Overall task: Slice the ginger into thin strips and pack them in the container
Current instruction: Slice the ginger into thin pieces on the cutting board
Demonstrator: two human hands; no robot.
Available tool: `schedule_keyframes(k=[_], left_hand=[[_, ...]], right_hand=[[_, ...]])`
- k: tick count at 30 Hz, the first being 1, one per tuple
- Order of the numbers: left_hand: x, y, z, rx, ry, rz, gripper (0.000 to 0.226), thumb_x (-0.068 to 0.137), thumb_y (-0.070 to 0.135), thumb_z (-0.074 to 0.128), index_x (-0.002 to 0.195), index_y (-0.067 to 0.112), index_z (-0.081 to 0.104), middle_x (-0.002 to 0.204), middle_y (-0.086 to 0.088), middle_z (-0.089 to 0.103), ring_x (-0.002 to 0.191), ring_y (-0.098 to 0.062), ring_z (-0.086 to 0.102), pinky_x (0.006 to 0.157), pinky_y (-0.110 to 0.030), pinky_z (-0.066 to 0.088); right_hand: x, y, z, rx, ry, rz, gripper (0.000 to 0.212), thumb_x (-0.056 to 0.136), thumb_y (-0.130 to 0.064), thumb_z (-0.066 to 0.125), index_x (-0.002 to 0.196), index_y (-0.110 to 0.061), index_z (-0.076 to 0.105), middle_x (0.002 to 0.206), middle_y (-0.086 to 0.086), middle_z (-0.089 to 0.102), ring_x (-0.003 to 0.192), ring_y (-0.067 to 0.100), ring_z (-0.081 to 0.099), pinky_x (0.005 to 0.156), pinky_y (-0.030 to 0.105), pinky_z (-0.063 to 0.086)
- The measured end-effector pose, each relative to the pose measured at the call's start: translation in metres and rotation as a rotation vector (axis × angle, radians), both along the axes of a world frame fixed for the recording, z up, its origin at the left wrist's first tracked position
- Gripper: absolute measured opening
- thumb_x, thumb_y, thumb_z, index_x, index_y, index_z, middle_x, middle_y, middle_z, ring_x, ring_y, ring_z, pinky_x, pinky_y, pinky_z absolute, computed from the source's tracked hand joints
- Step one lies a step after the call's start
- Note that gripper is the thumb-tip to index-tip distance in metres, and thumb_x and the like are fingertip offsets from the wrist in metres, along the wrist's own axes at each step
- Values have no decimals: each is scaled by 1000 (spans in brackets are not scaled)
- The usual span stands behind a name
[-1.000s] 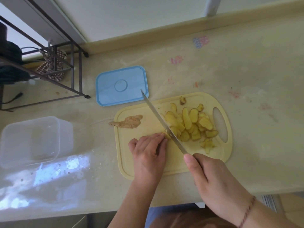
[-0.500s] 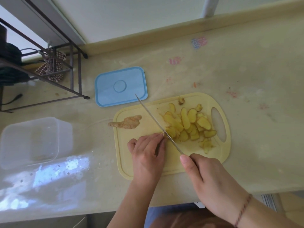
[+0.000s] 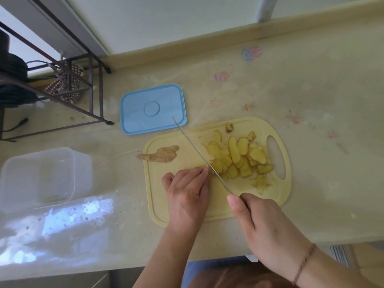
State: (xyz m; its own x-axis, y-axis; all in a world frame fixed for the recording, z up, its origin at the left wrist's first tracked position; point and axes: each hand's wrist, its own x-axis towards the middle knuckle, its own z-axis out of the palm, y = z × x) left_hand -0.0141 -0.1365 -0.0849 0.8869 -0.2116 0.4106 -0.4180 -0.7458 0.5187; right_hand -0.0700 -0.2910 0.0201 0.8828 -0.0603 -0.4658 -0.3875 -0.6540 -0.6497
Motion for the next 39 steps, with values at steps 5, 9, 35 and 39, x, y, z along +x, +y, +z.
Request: schedule_keyframes(k=[5,9,35,39], left_hand=[[0,1,-1,0,-8,-5,14,90,16,67,88,16,80,96,8,76,83,-13,67,73,-41,35],[1,1,-2,1,-36,-15,12,90,15,69,86,15,80,96,6,77,83,-14,68,72,-41,36],[-4,0,-10,-71,-25,48,4,84,13,78,87,14,80,95,5,76,83,-13,69,73,-43,41],[-4,2,-8,-75,-2,53,5,84,14,78,89,15,80,95,7,76,85,-10,68,75,-41,41]], right_hand=[[1,0,-2,-6,-1,6,58,80,-68,11,64,-22,42,51,-3,44,52,9,47,50,23,35],[4,0,-4,-10,-1,8,59,79,-68,10,62,-21,41,51,-3,44,49,11,44,50,23,35],[15,-3,-29,88,18,-35,62,85,-66,16,62,-17,45,51,-4,44,49,9,44,53,25,38],[4,-4,-21,83,17,-80,60,85,-65,19,61,-17,45,50,-3,46,50,10,46,55,28,40]])
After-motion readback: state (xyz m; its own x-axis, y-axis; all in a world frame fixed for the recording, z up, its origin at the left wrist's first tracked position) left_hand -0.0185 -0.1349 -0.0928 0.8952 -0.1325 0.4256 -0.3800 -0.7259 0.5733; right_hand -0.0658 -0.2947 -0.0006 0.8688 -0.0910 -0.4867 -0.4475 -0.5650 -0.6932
